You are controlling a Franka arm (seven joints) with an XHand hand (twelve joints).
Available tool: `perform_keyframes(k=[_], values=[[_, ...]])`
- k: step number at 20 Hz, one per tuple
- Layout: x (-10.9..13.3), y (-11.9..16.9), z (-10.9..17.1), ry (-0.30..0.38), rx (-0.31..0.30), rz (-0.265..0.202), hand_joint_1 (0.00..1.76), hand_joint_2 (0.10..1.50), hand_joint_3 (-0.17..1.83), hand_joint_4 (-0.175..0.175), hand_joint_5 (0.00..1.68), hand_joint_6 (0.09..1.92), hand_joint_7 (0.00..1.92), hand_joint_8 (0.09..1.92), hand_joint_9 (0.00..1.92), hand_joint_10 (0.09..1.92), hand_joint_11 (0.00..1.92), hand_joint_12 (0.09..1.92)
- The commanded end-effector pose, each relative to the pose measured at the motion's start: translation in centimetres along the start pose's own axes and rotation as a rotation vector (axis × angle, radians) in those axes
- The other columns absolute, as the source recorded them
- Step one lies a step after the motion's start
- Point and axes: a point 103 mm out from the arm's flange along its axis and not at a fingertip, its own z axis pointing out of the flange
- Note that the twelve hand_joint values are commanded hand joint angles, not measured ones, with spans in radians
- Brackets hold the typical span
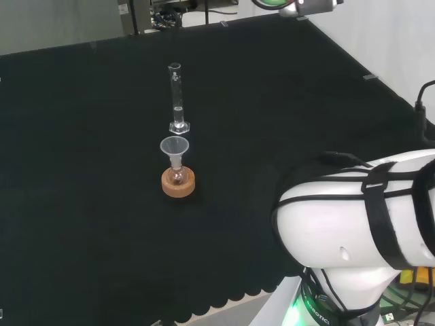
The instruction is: Pick up the graduated cylinder.
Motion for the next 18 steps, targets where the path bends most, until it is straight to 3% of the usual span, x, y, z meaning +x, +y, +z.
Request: perform_keyframes(k=[1,4,12,18], values=[[-2.4,0.7,0.9,-0.002,0.016,0.073,0.13,1.39,-0.01,-0.007,0.24,0.09,0.00,0.47,0.45,0.09,0.17,1.34],[-3.0,1.4,2.0,0.017,0.032,0.077,0.13,1.39,-0.01,-0.007,0.25,0.09,0.01,0.47,0.45,0.09,0.17,1.34],[-4.3,4.8,6.4,-0.010,0.065,0.113,0.17,1.37,-0.01,-0.009,0.25,0.09,0.01,0.47,0.46,0.09,0.18,1.34],[-4.1,9.4,10.7,0.018,0.064,0.093,0.25,1.34,-0.03,-0.016,0.26,0.09,0.04,0.48,0.47,0.09,0.18,1.34]])
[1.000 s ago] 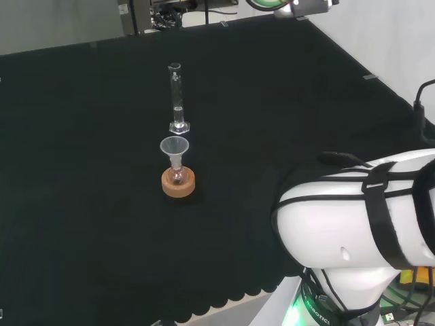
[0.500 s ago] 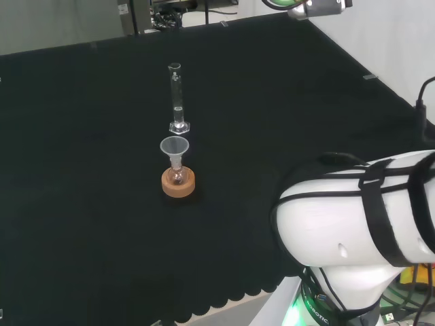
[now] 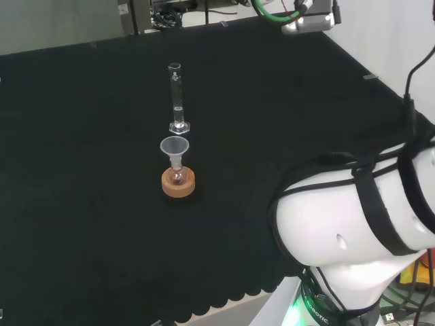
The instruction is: Pick up the graduated cylinder.
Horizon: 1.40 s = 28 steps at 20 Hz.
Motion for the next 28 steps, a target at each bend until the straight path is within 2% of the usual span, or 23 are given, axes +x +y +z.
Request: perform_keyframes(k=[1,5,10,12,14,16,18,25,26,28], values=[[0.0,5.8,5.1,0.033,0.003,-0.010,0.26,1.34,-0.03,-0.017,0.26,0.09,0.04,0.48,0.47,0.09,0.18,1.34],[-0.2,9.3,8.0,0.079,0.006,-0.025,0.31,1.33,-0.04,-0.020,0.27,0.09,0.06,0.49,0.48,0.09,0.18,1.35],[0.0,12.2,11.0,0.114,0.021,-0.090,0.36,1.30,-0.06,-0.025,0.28,0.09,0.11,0.52,0.51,0.10,0.19,1.35],[0.4,13.0,12.1,0.121,0.039,-0.101,0.38,1.29,-0.08,-0.027,0.29,0.09,0.11,0.55,0.48,0.20,0.19,1.35],[0.5,13.9,13.1,0.139,0.054,-0.120,0.39,1.30,-0.12,-0.028,0.29,0.09,0.11,0.56,0.40,0.40,0.20,1.35],[1.2,14.6,14.1,0.145,0.061,-0.139,0.40,1.31,-0.16,-0.028,0.29,0.09,0.11,0.57,0.34,0.54,0.20,1.35],[1.5,15.1,15.1,0.156,0.067,-0.150,0.41,1.30,-0.17,-0.029,0.29,0.09,0.11,0.58,0.32,0.59,0.20,1.35],[3.5,16.0,18.9,0.197,0.065,-0.210,0.47,1.23,-0.17,-0.030,0.29,0.09,0.13,0.59,0.33,0.63,0.20,1.36],[4.1,16.1,19.4,0.171,0.072,-0.227,0.48,1.22,-0.17,-0.030,0.29,0.09,0.13,0.59,0.33,0.63,0.21,1.36],[4.8,16.3,20.4,0.186,0.076,-0.229,0.50,1.20,-0.17,-0.031,0.29,0.09,0.13,0.60,0.34,0.63,0.21,1.36]])
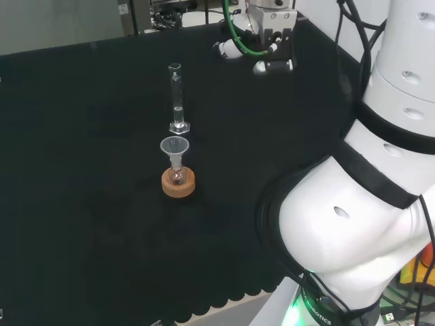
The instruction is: Pick up the graduated cylinder.
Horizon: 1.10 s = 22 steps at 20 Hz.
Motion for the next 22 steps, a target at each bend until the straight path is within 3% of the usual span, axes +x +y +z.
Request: perform_keyframes(k=[1,8,13,14,22], values=[[2.7,4.2,6.4,0.076,-0.014,-0.095,0.51,1.19,-0.17,-0.031,0.28,0.09,0.14,0.60,0.34,0.63,0.21,1.35],[3.4,4.9,9.1,0.161,-0.038,-0.135,0.58,1.14,-0.17,-0.035,0.29,0.09,0.18,0.62,0.36,0.64,0.21,1.36],[2.9,5.3,10.9,0.284,-0.044,-0.158,0.68,1.09,-0.17,-0.035,0.27,0.09,0.22,0.63,0.39,0.65,0.23,1.36],[3.0,5.5,11.3,0.283,-0.039,-0.161,0.70,1.09,-0.17,-0.035,0.27,0.09,0.22,0.63,0.40,0.65,0.23,1.36],[3.9,6.8,13.5,0.390,-0.049,-0.250,0.82,1.03,-0.17,-0.045,0.36,0.09,0.28,0.65,0.47,0.63,0.27,1.34]])
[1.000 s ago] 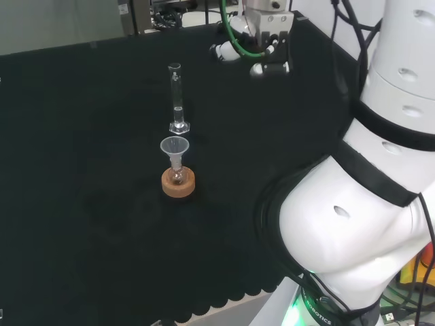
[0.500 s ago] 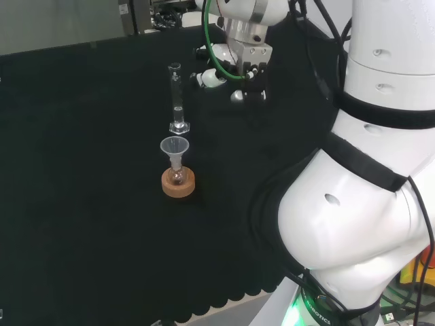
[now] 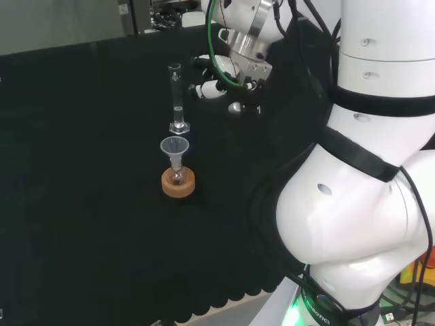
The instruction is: Pick up the graduated cylinder.
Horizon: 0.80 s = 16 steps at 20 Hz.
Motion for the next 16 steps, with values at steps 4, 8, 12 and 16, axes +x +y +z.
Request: perform_keyframes(k=[4,8,12,16], values=[[-0.3,1.7,2.7,0.160,-0.020,-0.131,0.86,1.02,-0.17,-0.044,0.40,0.09,0.31,0.64,0.49,0.60,0.27,1.33],[-1.1,2.0,2.7,0.202,-0.038,-0.156,0.88,1.02,-0.17,-0.041,0.42,0.09,0.32,0.64,0.48,0.59,0.25,1.33],[-1.6,2.5,2.8,0.259,-0.024,-0.196,0.90,1.01,-0.17,-0.040,0.43,0.09,0.32,0.64,0.49,0.59,0.26,1.34],[-1.3,2.9,3.0,0.296,-0.025,-0.232,0.90,1.01,-0.17,-0.039,0.43,0.09,0.31,0.63,0.49,0.59,0.26,1.34]])
